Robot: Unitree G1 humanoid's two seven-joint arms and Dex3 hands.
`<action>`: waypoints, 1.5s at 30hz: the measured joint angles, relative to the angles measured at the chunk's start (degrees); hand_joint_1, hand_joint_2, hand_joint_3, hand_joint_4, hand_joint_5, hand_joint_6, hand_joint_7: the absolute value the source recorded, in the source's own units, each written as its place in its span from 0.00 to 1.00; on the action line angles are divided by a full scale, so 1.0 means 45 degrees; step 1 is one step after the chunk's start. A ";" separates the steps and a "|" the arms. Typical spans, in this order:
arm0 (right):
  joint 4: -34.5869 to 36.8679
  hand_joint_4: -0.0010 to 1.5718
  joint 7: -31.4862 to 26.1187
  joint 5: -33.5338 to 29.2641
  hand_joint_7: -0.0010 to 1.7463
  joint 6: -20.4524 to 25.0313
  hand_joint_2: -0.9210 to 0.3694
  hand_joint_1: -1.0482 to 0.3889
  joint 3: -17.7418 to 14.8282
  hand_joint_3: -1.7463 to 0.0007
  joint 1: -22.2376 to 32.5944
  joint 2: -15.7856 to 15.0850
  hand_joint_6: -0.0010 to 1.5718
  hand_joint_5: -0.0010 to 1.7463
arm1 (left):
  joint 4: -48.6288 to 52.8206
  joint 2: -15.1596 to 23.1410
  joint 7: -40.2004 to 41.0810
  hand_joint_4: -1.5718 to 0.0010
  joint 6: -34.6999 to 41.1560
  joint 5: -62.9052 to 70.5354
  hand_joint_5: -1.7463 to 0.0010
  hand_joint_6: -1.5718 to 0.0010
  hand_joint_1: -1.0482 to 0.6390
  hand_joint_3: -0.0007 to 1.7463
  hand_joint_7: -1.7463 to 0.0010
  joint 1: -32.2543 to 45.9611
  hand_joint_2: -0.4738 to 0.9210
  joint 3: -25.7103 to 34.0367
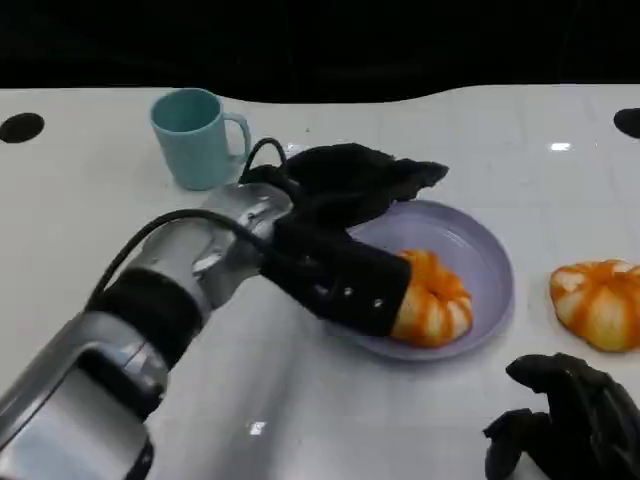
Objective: Grasp the bread from the table and place it into the plate.
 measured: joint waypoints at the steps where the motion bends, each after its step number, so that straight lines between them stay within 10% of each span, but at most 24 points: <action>1: 0.0010 1.00 0.0009 0.0004 0.15 -0.0021 0.00 0.32 -0.0010 0.80 -0.0001 0.0000 1.00 0.35 | -0.0452 0.0268 0.0007 1.00 -0.0276 -0.0286 0.70 1.00 0.00 0.37 1.00 0.0410 1.00 0.0225; 4: 0.0047 1.00 0.0056 0.0015 0.15 -0.0053 0.00 0.32 -0.0040 0.80 -0.0004 -0.0005 1.00 0.35 | -0.1405 0.0888 0.0017 1.00 -0.0902 -0.0921 0.49 0.96 0.00 0.34 0.97 0.1397 1.00 0.0885; 6: 0.0047 1.00 0.0058 0.0019 0.16 -0.0050 0.00 0.32 -0.0034 0.81 -0.0008 -0.0001 1.00 0.35 | -0.1749 0.1060 0.0161 1.00 -0.1548 -0.1848 0.37 0.98 0.02 0.28 0.76 0.2126 1.00 0.1593; 12: 0.0017 1.00 0.0057 0.0065 0.14 0.0055 0.00 0.32 -0.0048 0.80 0.0021 -0.0021 1.00 0.35 | -0.1875 0.0244 -0.0387 0.54 -0.3726 -0.6089 0.26 0.70 0.11 0.18 0.47 0.4595 1.00 0.3560; 21: -0.0285 1.00 0.0051 0.0094 0.15 0.0130 0.00 0.31 -0.0034 0.82 0.0246 -0.0047 1.00 0.36 | -0.4185 -0.0450 -0.3470 0.46 -0.3369 -1.0920 0.00 0.55 0.06 0.19 0.16 0.7966 1.00 0.4976; 45: -0.0596 1.00 -0.0173 0.0072 0.17 0.0223 0.00 0.31 -0.0015 0.81 0.0554 -0.0043 1.00 0.38 | -0.9595 -0.1645 -0.6286 0.26 0.3641 -1.6237 0.04 0.31 0.04 0.01 0.15 1.3034 0.99 0.6570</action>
